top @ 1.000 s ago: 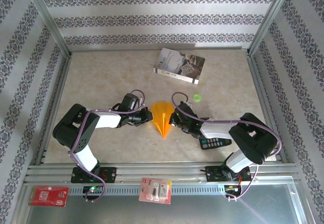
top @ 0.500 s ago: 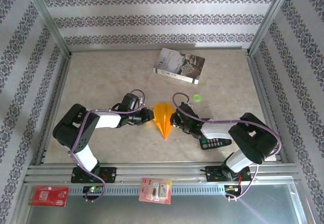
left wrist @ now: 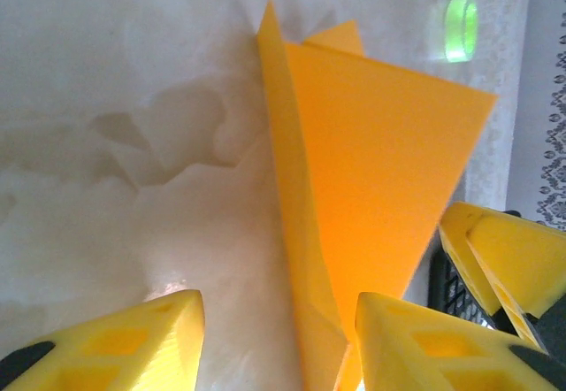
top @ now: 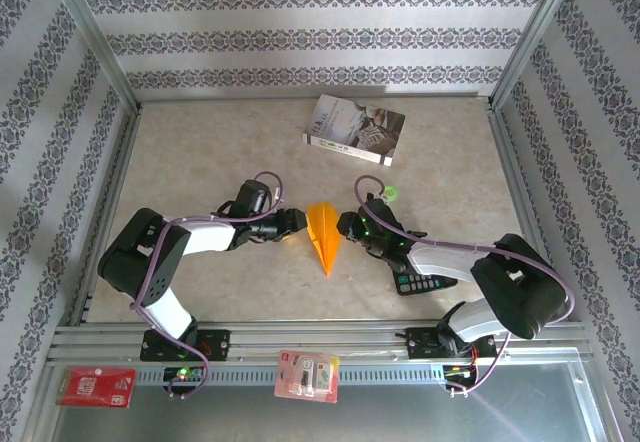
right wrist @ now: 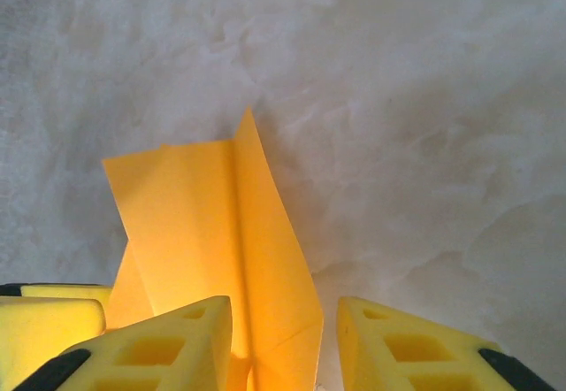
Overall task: Fold a paper plane with a square sheet of paper (pick it up from the middle)
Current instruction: Turn over a paper plane at the center of the table, then reset both arms
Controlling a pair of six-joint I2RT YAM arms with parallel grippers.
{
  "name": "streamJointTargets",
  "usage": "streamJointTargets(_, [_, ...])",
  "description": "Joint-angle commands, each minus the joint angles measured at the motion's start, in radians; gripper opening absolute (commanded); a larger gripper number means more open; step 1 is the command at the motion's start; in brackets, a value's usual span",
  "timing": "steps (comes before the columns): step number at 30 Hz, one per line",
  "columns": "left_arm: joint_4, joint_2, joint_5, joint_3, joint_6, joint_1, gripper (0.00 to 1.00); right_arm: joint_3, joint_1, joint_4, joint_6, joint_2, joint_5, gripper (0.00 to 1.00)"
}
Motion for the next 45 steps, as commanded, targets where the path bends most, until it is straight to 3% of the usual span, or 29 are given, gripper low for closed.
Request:
streamJointTargets(1, [-0.033,-0.05,0.002,0.026,0.033,0.02,0.51,-0.012,-0.025,-0.04,-0.04,-0.043,-0.008,0.39])
streamJointTargets(6, [-0.074,-0.107,-0.005,0.032,0.056,0.052,0.55,0.019,-0.059,-0.151,-0.137,-0.121,0.02,0.43])
streamJointTargets(11, [-0.127,-0.184,-0.022,0.033,0.101,0.113,0.58,0.113,-0.069,-0.363,-0.326,-0.234,0.17,0.53])
streamJointTargets(17, [-0.264,-0.365,-0.191,0.037,0.214,0.233,0.73,0.227,-0.16,-0.517,-0.58,-0.308,0.373,0.71])
streamJointTargets(24, [-0.282,-0.468,-0.407,0.029,0.29,0.359,1.0,0.15,-0.383,-0.384,-0.685,-0.351,0.467,0.94])
streamJointTargets(30, [-0.244,-0.501,-0.611,-0.004,0.411,0.423,1.0,0.099,-0.574,-0.316,-0.71,-0.331,0.471,0.98])
streamJointTargets(35, [-0.147,-0.524,-0.825,-0.09,0.537,0.449,1.0,0.015,-0.609,-0.145,-0.751,-0.301,0.458,0.98])
streamJointTargets(37, [-0.094,-0.513,-0.836,-0.126,0.542,0.477,1.0,-0.006,-0.609,-0.082,-0.753,-0.259,0.432,0.98])
streamJointTargets(45, [0.253,-0.357,-0.697,-0.259,0.617,0.567,1.0,-0.019,-0.609,0.077,-0.788,-0.103,0.323,0.98])
